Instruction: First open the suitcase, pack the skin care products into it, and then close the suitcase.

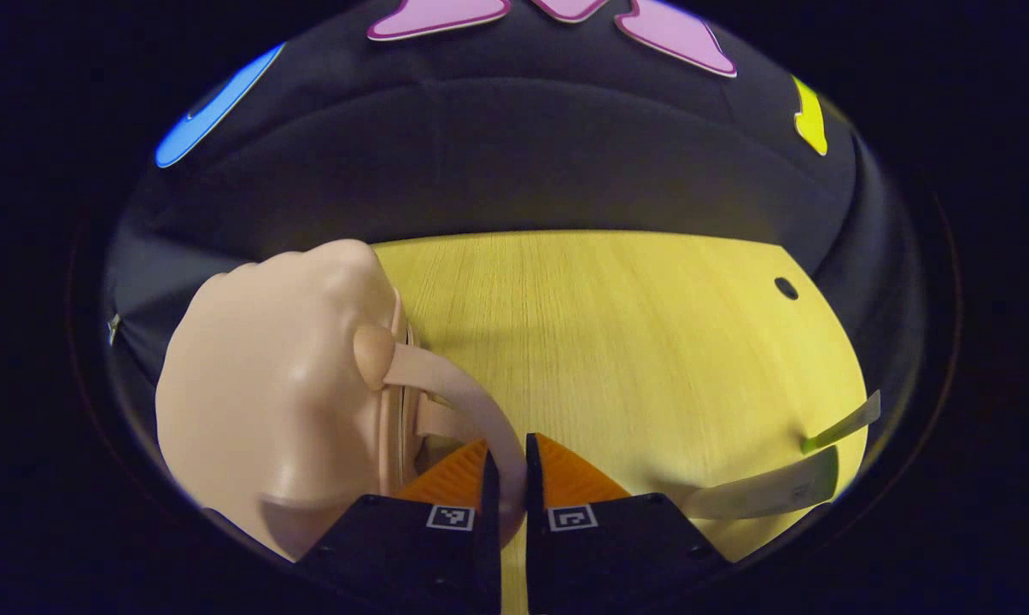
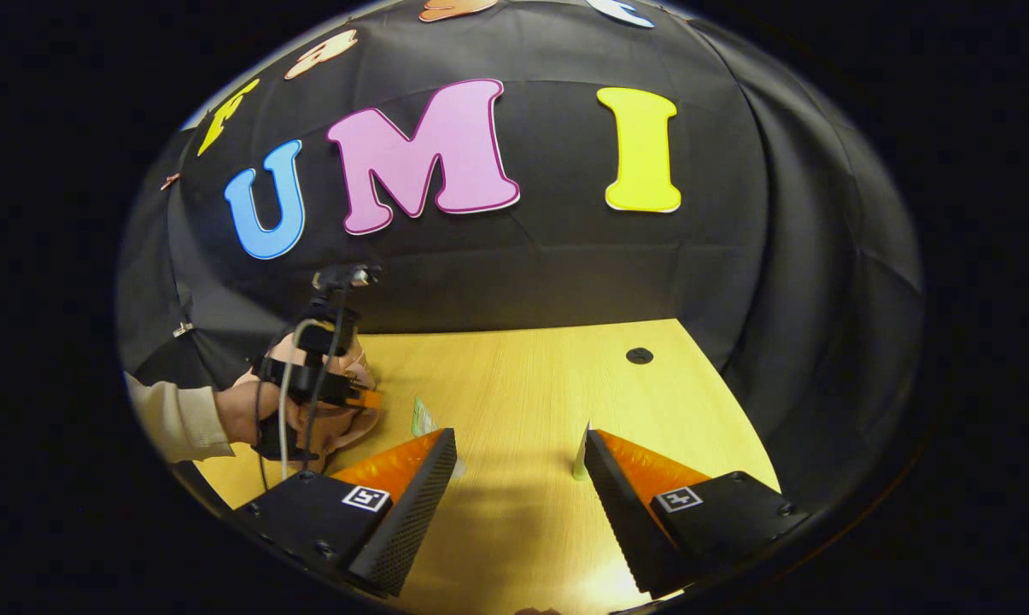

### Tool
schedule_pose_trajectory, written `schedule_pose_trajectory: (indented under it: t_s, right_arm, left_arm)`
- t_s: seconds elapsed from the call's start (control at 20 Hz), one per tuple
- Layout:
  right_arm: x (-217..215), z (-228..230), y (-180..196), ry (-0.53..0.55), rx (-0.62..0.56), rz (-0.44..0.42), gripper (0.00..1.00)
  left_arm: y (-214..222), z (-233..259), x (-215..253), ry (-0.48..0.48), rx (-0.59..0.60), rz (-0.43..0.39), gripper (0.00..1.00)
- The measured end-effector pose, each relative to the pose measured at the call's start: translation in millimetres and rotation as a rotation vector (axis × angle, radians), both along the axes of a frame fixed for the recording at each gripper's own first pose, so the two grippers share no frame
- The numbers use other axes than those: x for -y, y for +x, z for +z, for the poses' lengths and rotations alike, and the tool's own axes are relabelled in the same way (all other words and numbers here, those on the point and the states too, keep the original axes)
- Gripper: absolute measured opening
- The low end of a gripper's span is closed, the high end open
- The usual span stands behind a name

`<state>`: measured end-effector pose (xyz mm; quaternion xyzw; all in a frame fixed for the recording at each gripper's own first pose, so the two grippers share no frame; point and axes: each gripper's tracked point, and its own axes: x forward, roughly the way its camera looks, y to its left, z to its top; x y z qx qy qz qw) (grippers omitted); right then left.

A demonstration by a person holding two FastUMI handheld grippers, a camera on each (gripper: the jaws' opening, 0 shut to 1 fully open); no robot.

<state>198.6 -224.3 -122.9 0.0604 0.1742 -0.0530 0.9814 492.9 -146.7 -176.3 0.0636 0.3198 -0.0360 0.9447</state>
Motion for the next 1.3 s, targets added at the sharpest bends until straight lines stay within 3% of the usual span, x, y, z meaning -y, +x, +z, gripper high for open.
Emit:
schedule_pose_trajectory:
  t_s: [0.15,0.3,0.45,0.75,1.0,1.3]
  right_arm:
    - [1.7,-3.9,3.3,-0.012,-0.013,-0.002,0.96]
    - [4.5,7.4,9.2,-0.052,0.03,-0.052,0.96]
    - [-4.6,12.0,13.5,-0.041,0.035,-0.081,0.96]
    - [-24.5,22.0,12.9,-0.078,0.051,-0.082,0.96]
    - [-34.3,20.3,5.7,-0.095,0.035,-0.098,0.96]
    - [-42.4,-0.2,0.6,-0.105,-0.009,-0.125,0.96]
  left_arm:
    - [-9.3,36.1,1.6,0.011,0.068,-0.044,0.13]
    - [-27.0,87.4,0.6,-0.051,0.143,-0.071,0.13]
    - [-45.6,156.5,-36.1,-0.082,0.248,-0.08,0.13]
    - [-51.5,253.2,-219.8,0.162,0.411,0.059,0.12]
    - [-42.8,251.9,-357.6,0.227,0.404,0.187,0.11]
    - [-2.3,168.2,-485.3,0.292,0.326,0.29,0.11]
